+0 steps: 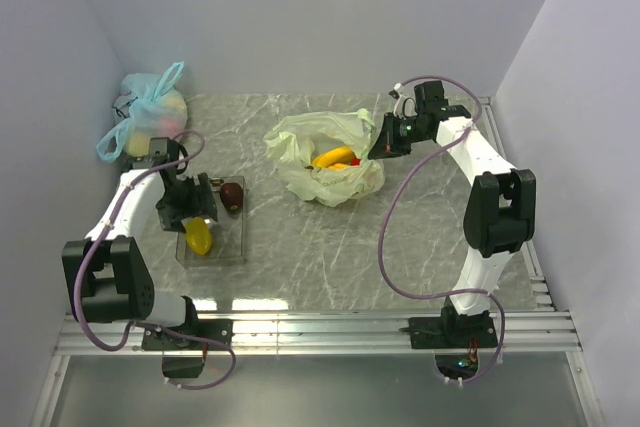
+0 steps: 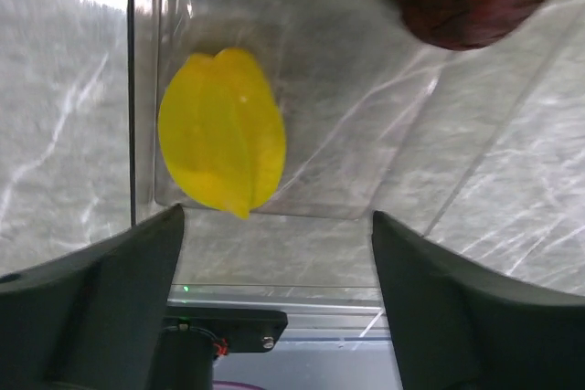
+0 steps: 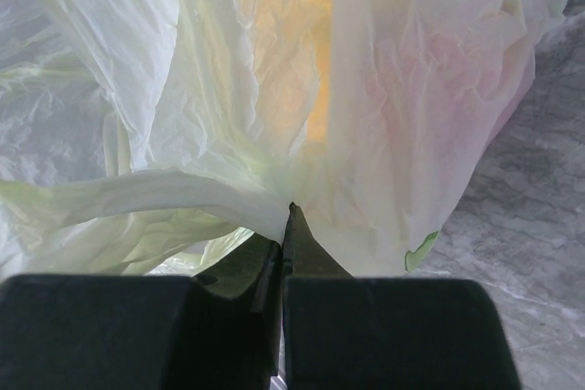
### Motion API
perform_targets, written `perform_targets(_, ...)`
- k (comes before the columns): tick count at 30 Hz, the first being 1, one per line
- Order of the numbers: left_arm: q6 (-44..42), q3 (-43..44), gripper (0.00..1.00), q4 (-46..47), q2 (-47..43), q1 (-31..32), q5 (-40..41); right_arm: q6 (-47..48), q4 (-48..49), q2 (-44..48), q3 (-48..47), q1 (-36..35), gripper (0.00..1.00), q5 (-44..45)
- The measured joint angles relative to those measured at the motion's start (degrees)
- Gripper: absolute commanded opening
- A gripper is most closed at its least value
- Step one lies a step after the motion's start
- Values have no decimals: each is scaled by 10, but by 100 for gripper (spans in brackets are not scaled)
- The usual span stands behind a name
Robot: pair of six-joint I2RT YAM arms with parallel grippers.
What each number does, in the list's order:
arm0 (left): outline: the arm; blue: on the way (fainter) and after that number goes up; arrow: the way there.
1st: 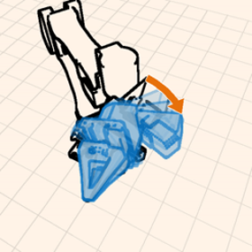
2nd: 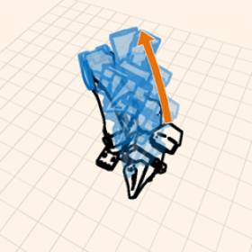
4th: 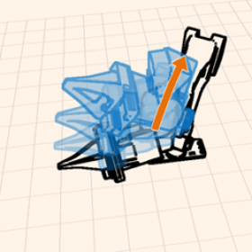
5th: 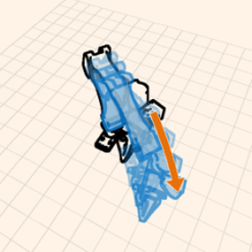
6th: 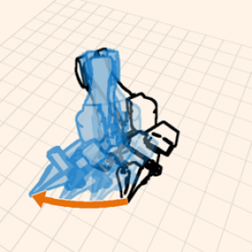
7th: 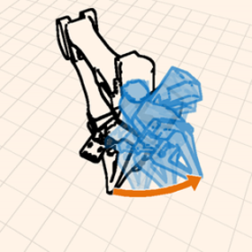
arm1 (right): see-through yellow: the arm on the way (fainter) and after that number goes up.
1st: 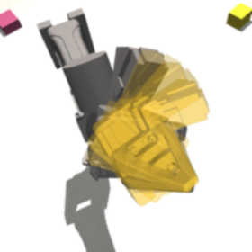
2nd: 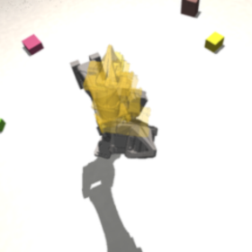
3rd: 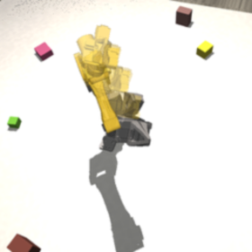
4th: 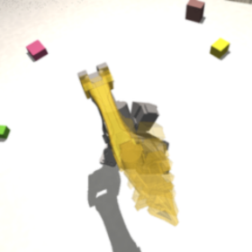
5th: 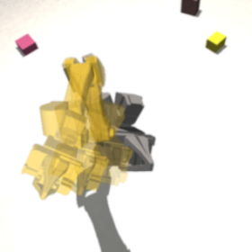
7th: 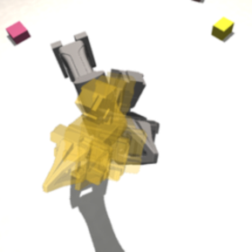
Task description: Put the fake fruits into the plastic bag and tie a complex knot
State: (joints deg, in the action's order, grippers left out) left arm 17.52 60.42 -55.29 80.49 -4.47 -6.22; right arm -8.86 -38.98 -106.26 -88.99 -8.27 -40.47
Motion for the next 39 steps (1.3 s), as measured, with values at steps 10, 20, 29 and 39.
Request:
perform_targets(10,32,-43,90,8,-5,0,43,-1,0,0,1,0,0,5)
perform_targets(20,57,-43,89,50,75,5,55,-6,4,0,2,0,0,6)
perform_targets(29,61,-28,72,97,139,20,47,-7,4,0,2,0,0,8)
perform_targets(39,23,4,42,116,136,22,26,-7,4,0,2,0,0,8)
